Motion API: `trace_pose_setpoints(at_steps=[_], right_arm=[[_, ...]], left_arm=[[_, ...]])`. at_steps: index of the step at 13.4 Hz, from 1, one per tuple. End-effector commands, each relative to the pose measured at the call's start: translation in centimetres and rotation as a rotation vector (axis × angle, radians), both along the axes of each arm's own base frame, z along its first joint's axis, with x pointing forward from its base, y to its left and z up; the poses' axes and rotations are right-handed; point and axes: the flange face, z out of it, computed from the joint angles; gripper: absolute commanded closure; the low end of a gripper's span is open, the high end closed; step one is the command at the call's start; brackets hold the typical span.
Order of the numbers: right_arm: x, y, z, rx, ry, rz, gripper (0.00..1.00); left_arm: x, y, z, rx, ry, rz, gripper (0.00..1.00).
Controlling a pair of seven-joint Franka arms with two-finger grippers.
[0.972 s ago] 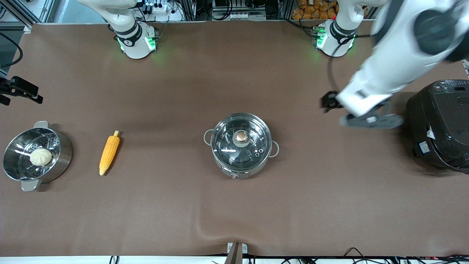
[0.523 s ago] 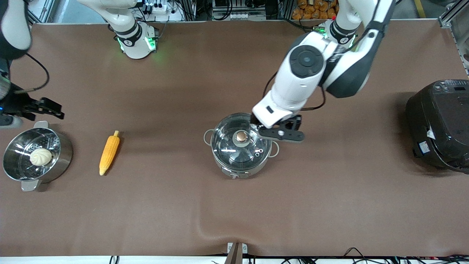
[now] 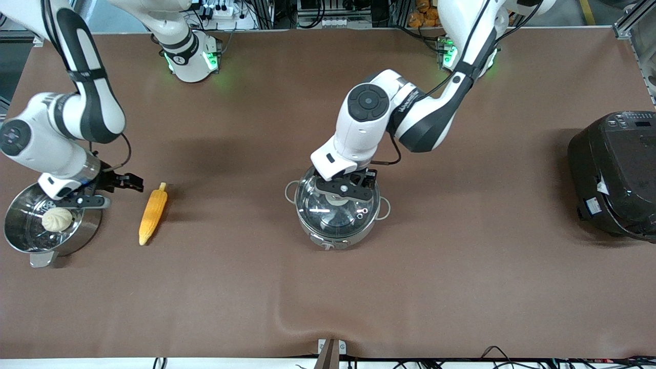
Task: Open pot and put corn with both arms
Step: 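Grasp the lid knob with the left gripper while the right gripper grasps the corn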
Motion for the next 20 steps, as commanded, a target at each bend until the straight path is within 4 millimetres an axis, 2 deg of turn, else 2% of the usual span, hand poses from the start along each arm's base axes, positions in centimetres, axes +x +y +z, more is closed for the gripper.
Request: trace_pose_setpoints(at_steps=[1,2,4,6,8,9,10,11,12,15,16,17,19,20], right_arm=[[0.3,-0.1,-4.2,-0.007,0.007,-0.057,0.20],[0.4,-0.1,-5.2,-0.008,0.009,-0.062,0.20],[0.7,0.9,-5.8,-0.010,0.006,-0.154,0.19],[1.3,3.7,-5.8,-0.013,-0.026,-0.172,0.19],[1.7,4.1,-7.7,-0.018,-0.037,-0.187,0.16],[2.0,3.8,-8.7,-0.020,-0.034,-0.187,0.15],[2.1,3.1,-8.7,-0.025,-0.037,-0.181,0.15],[2.1,2.4,-8.8,-0.028,-0.035,-0.189,0.15],[2.0,1.3,-8.7,-0.026,-0.035,-0.212,0.16],[1.9,1.3,-9.1,-0.025,-0.032,-0.216,0.17],[1.9,1.3,-9.7,-0.024,-0.035,-0.217,0.21],[2.1,1.5,-10.3,-0.025,-0.052,-0.220,0.23],[2.4,1.3,-11.0,-0.025,-0.071,-0.224,0.25],[2.5,1.4,-11.1,-0.025,-0.074,-0.221,0.32]], left_arm=[[-0.3,-1.7,-1.7,0.036,-0.033,0.006,0.00],[-0.5,-1.9,-2.6,0.052,-0.034,0.003,0.00],[-0.9,-2.4,-3.7,0.081,-0.040,-0.004,0.00],[-0.9,-2.4,-3.8,0.088,-0.044,-0.003,0.00],[-0.7,-2.2,-3.7,0.086,-0.045,0.016,0.00],[-0.7,-2.2,-3.7,0.084,-0.043,0.039,0.05],[-0.8,-2.3,-3.8,0.082,-0.039,0.071,0.41],[-0.9,-2.4,-3.8,0.078,-0.036,0.089,0.99],[-0.9,-2.4,-3.8,0.076,-0.034,0.097,1.00],[-0.8,-2.3,-3.5,0.071,-0.036,0.101,1.00],[-0.8,-2.2,-3.3,0.070,-0.037,0.104,1.00],[-0.7,-2.1,-2.4,0.062,-0.044,0.111,1.00],[-0.7,-1.5,1.0,0.038,-0.059,0.129,1.00],[-0.7,-0.7,2.8,0.040,-0.056,0.143,1.00]])
